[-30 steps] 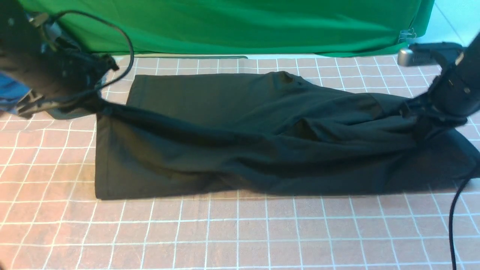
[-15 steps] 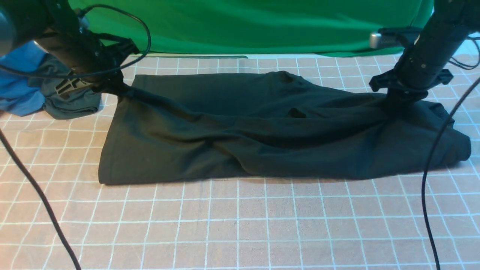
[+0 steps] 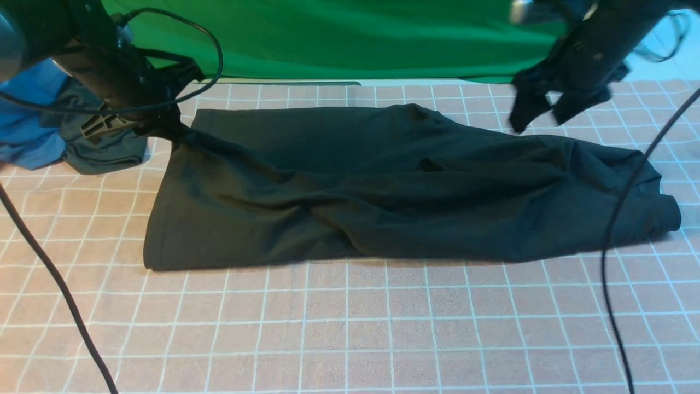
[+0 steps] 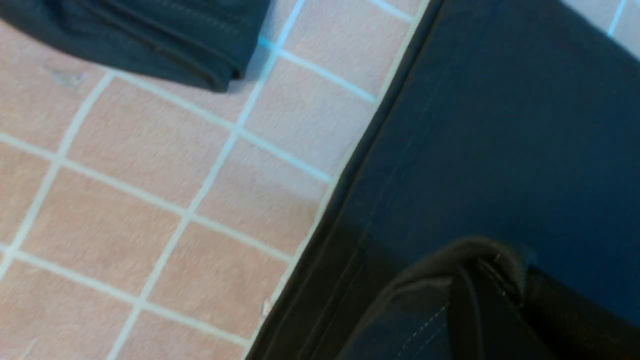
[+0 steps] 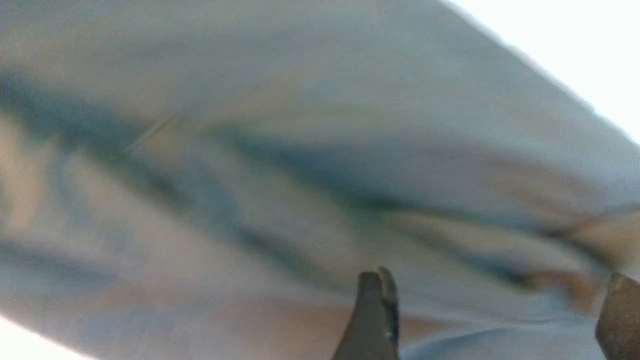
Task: Fold a long-sleeved shirt over a pink coffee tablecloth.
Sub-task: 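Fold the black garment in half by bringing its near edge over to the far edge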
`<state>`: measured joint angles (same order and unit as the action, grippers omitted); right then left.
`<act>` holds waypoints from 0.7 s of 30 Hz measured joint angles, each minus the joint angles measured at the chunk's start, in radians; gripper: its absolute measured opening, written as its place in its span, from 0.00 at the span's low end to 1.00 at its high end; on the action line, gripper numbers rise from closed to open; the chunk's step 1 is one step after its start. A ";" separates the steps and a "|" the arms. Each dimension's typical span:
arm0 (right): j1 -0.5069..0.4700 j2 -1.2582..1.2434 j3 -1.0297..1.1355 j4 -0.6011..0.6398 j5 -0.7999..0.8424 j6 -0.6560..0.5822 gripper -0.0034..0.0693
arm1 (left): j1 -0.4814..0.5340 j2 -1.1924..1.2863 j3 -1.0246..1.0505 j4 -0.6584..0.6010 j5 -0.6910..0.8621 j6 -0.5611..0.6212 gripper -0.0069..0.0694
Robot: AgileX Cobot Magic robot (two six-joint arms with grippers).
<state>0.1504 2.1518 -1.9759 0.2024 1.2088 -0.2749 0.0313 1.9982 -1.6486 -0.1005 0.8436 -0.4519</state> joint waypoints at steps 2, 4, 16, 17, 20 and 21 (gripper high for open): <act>0.036 0.000 0.046 -0.030 0.005 -0.069 0.85 | 0.000 0.000 0.000 0.000 0.009 0.005 0.13; 0.068 0.002 0.093 -0.094 0.009 -0.116 0.85 | 0.000 0.000 0.000 0.000 0.015 0.012 0.13; 0.095 0.007 0.138 -0.180 -0.108 -0.239 0.85 | 0.000 0.000 0.000 -0.040 0.001 0.043 0.13; 0.095 0.008 0.138 -0.180 -0.117 -0.260 0.85 | 0.000 0.000 0.000 -0.042 0.000 0.050 0.13; 0.095 0.014 0.138 -0.179 -0.120 -0.303 0.85 | 0.000 0.000 0.000 -0.045 0.000 0.066 0.13; 0.095 0.017 0.138 -0.179 -0.120 -0.307 0.85 | 0.000 0.000 0.000 -0.045 0.000 0.066 0.13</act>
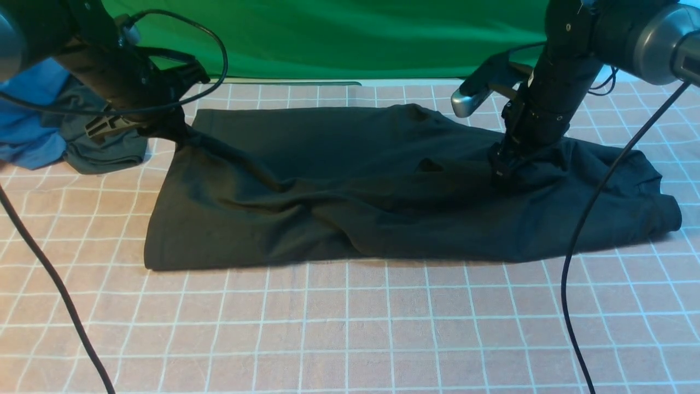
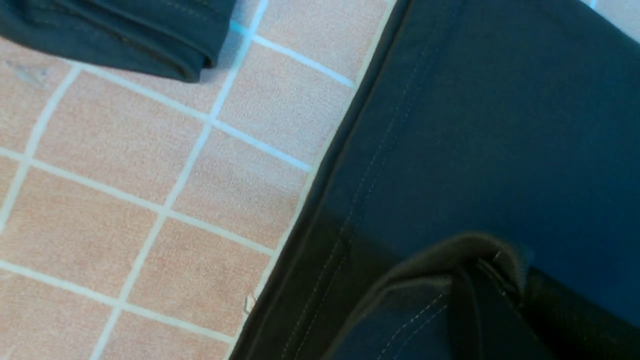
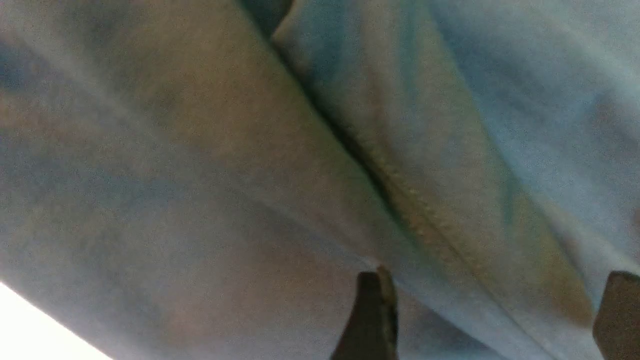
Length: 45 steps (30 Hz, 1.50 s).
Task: Fold a long-sleeved shirt over a pink coffee tablecloth.
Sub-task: 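Fold the black garment in half by bringing its near edge over to the far edge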
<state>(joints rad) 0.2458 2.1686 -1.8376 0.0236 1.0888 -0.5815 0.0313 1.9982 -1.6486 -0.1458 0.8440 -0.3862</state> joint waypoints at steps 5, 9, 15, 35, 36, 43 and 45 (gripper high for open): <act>0.010 0.011 0.001 0.014 0.017 -0.027 0.76 | 0.000 0.000 0.000 -0.002 0.000 0.003 0.13; 0.023 0.017 0.001 0.031 -0.003 -0.035 0.67 | 0.000 0.000 0.000 -0.015 0.000 0.003 0.13; 0.024 0.049 0.001 0.031 -0.007 -0.043 0.24 | 0.000 0.000 0.000 -0.022 0.000 0.007 0.13; -0.035 -0.032 -0.001 0.032 -0.106 -0.005 0.13 | 0.000 0.000 -0.059 -0.014 -0.084 0.023 0.13; -0.036 -0.032 -0.001 0.033 -0.117 -0.003 0.13 | 0.000 0.000 -0.059 -0.006 -0.095 0.017 0.13; -0.041 -0.032 -0.001 0.035 -0.208 0.009 0.13 | 0.000 0.000 -0.059 0.034 -0.180 -0.017 0.13; -0.041 -0.032 -0.001 0.038 -0.221 0.018 0.13 | 0.000 0.000 -0.059 0.043 -0.188 -0.017 0.13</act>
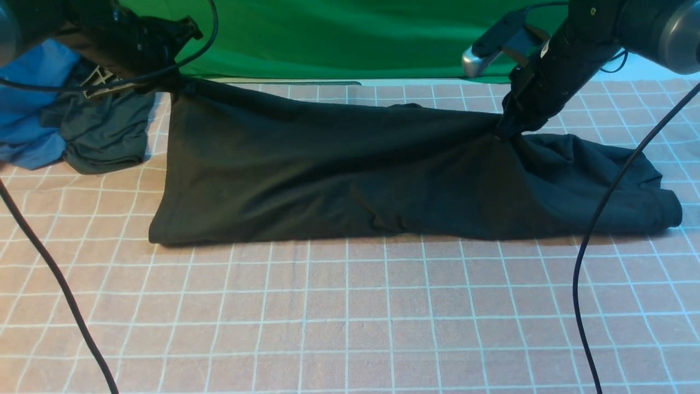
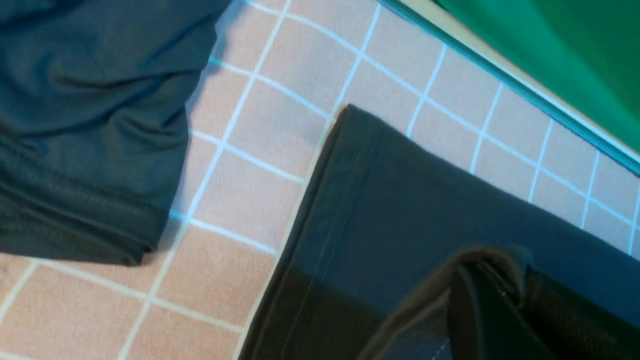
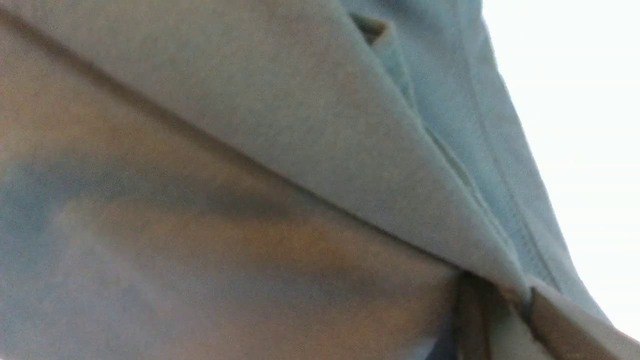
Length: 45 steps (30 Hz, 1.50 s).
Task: Fold a long-sleeved shirt over a pink coffee tablecloth.
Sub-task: 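Fold the black garment in half by bringing its near edge over to the far edge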
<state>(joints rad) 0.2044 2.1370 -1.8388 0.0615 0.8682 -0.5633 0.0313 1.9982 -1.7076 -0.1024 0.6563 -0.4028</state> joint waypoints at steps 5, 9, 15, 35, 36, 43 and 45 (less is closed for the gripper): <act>0.000 0.002 0.000 0.015 -0.009 0.011 0.18 | 0.000 0.000 0.000 0.032 -0.010 -0.001 0.13; 0.000 0.018 0.000 0.016 -0.037 0.014 0.35 | 0.000 0.000 0.000 0.043 -0.011 -0.001 0.13; 0.000 0.036 0.000 0.018 -0.049 0.014 0.55 | 0.000 0.001 0.000 0.043 -0.011 -0.001 0.13; 0.000 0.092 0.000 -0.042 -0.022 0.053 0.40 | 0.000 0.001 0.000 0.044 -0.010 0.001 0.13; 0.000 0.092 0.000 -0.042 -0.022 0.063 0.33 | 0.000 0.001 0.000 0.044 -0.010 0.001 0.13; 0.000 0.093 -0.011 -0.046 -0.016 0.073 0.11 | 0.000 0.001 0.000 0.044 -0.011 0.001 0.13; 0.000 0.091 -0.029 -0.046 -0.011 0.080 0.10 | 0.000 0.001 0.000 0.044 -0.011 0.001 0.13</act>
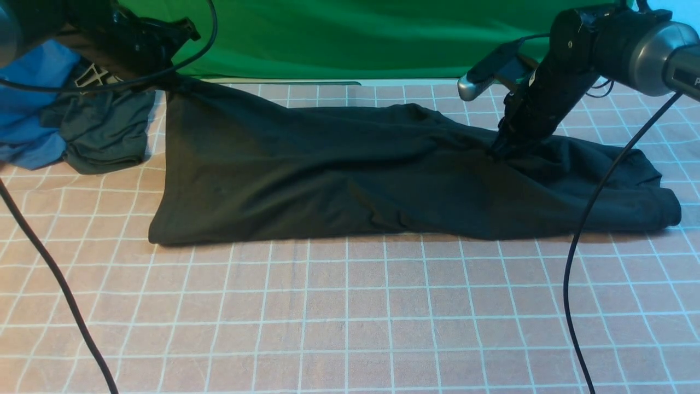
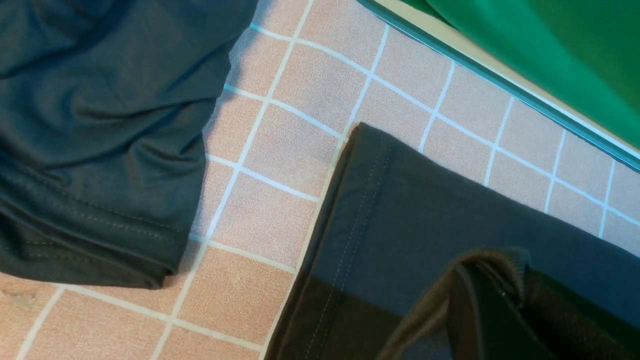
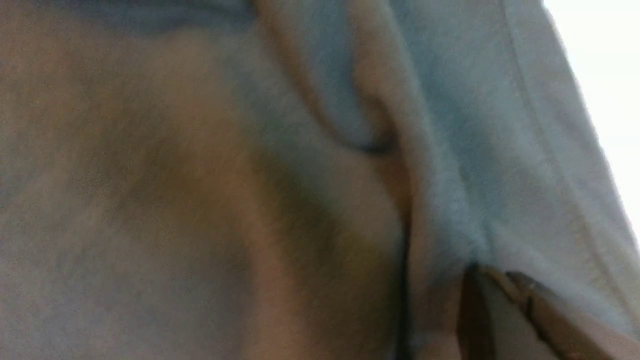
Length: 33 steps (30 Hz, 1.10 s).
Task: Fold a long-sleeved shirt over a pink coffee tablecloth.
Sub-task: 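Fold the black garment in half by bringing its near edge over to the far edge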
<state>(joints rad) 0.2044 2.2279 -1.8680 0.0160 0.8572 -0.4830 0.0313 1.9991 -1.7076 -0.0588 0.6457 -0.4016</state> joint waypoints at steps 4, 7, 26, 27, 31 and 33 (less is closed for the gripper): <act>0.000 0.000 -0.063 -0.001 0.051 0.008 0.10 | 0.000 0.000 0.000 0.000 -0.002 0.000 0.13; 0.000 0.000 -0.101 -0.007 0.090 0.009 0.10 | 0.000 0.000 0.000 0.003 -0.002 0.000 0.13; 0.001 0.033 -0.100 0.004 0.182 0.020 0.67 | 0.000 0.000 0.000 0.004 -0.003 0.004 0.13; 0.001 0.033 -0.100 0.004 0.173 0.020 0.66 | 0.000 0.000 0.000 0.004 -0.003 0.004 0.13; 0.001 0.038 -0.100 0.003 0.172 0.020 0.65 | 0.000 0.000 0.000 0.003 -0.003 0.014 0.13; 0.001 0.047 -0.100 0.003 0.184 0.020 0.65 | 0.000 0.000 0.000 0.000 -0.003 0.018 0.13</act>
<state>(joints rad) 0.2057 2.2750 -1.9679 0.0188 1.0409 -0.4631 0.0313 1.9991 -1.7076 -0.0583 0.6427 -0.3834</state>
